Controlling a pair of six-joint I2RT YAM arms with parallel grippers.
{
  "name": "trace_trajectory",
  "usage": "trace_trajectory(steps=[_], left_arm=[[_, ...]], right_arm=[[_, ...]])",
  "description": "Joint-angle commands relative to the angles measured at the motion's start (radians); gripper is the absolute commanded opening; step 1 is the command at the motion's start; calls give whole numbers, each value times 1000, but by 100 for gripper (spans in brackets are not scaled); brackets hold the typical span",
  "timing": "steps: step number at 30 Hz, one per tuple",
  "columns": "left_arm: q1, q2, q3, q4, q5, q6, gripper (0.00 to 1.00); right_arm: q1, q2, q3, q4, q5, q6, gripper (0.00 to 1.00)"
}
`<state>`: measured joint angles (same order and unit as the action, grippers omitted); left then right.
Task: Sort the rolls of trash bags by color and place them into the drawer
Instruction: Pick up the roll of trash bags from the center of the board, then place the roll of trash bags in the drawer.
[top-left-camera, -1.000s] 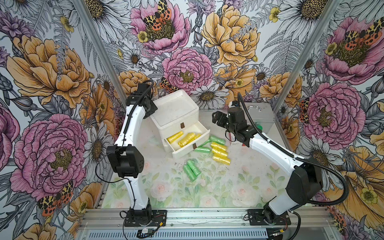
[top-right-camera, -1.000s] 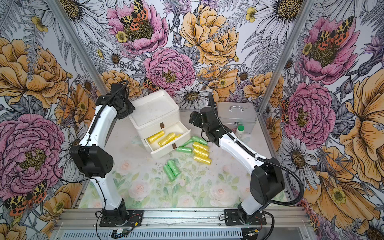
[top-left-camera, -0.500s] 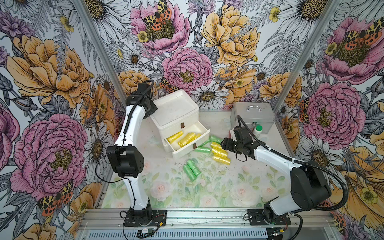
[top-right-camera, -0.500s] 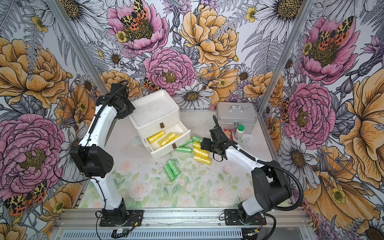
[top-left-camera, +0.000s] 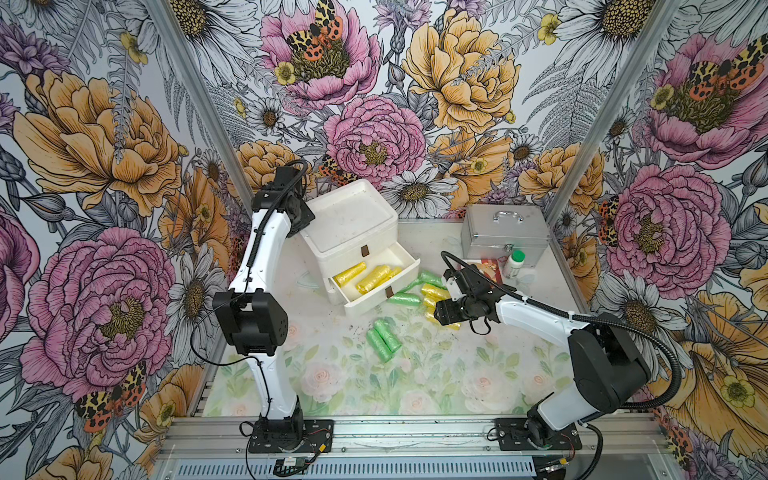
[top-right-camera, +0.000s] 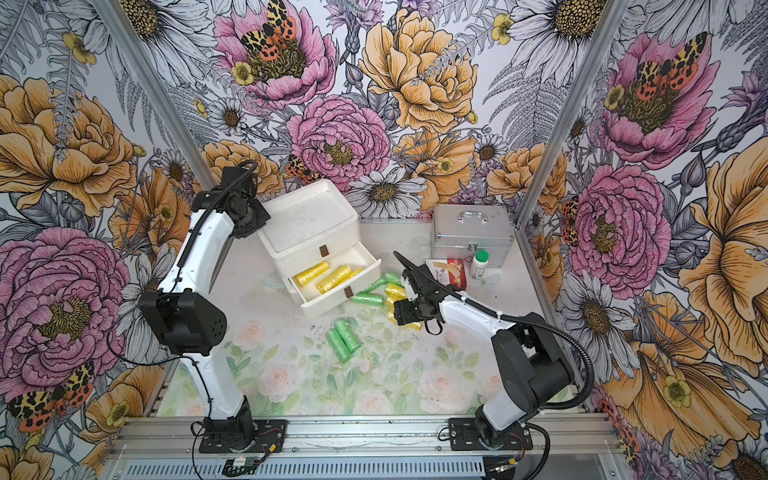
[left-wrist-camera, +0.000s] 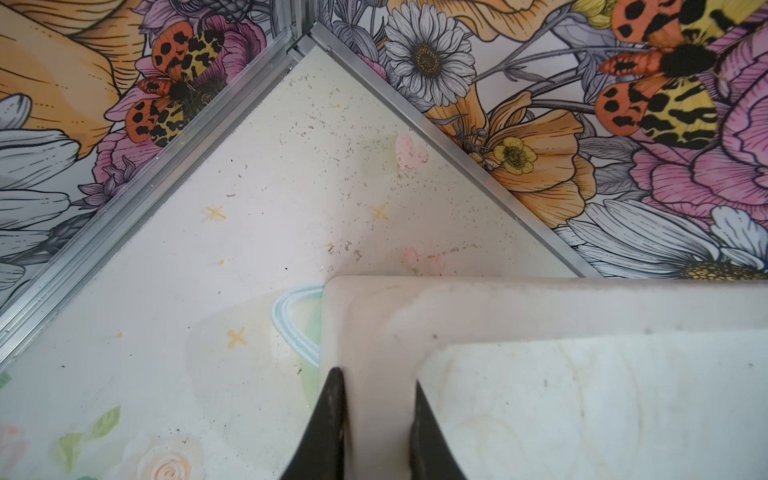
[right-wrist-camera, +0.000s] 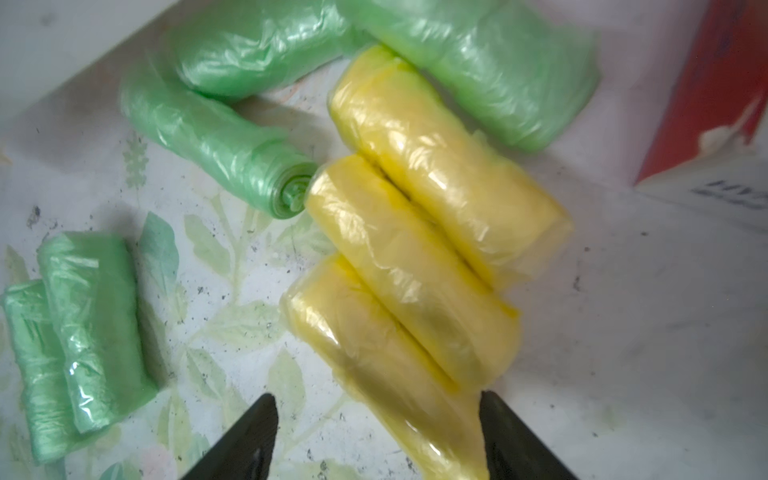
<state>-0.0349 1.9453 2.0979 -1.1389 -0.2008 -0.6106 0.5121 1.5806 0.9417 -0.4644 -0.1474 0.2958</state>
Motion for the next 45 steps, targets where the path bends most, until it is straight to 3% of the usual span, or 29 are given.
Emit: trace_trajectory(steps=[1,12,20,22,26,28,31,38,42,45], left_arm=[[-22,90,-64,-15,324,-149,0],[-13,89,-66,-14,328,-147,0],[-10,87,-71,-14,328,-145,0],[-10,90,-71,-14,327,-147,0],[-12,99,-67,-14,332,-149,0],[-13,98,-67,-14,332,-149,0],[-13,96,-64,-15,333,-148,0],[-13,91,-69,-14,336,-149,0],[-16,87,-75,-15,336,-150,0],[-19,84,-82,-15,335,-150,0]], right_arm=[[15,32,47,-8,29,-71,76],[22,129,97,-13,100,-162,75],[34,149,79,-38,60,-193,68],[39,137,62,-39,73,-202,61],[42,133,78,-56,79,-184,33],[42,125,85,-57,52,-162,21],[43,87,106,-70,-31,-115,15],[42,-55,274,-108,-233,81,15],[46,-48,451,-104,-325,198,17],[49,-8,552,-98,-326,326,17]])
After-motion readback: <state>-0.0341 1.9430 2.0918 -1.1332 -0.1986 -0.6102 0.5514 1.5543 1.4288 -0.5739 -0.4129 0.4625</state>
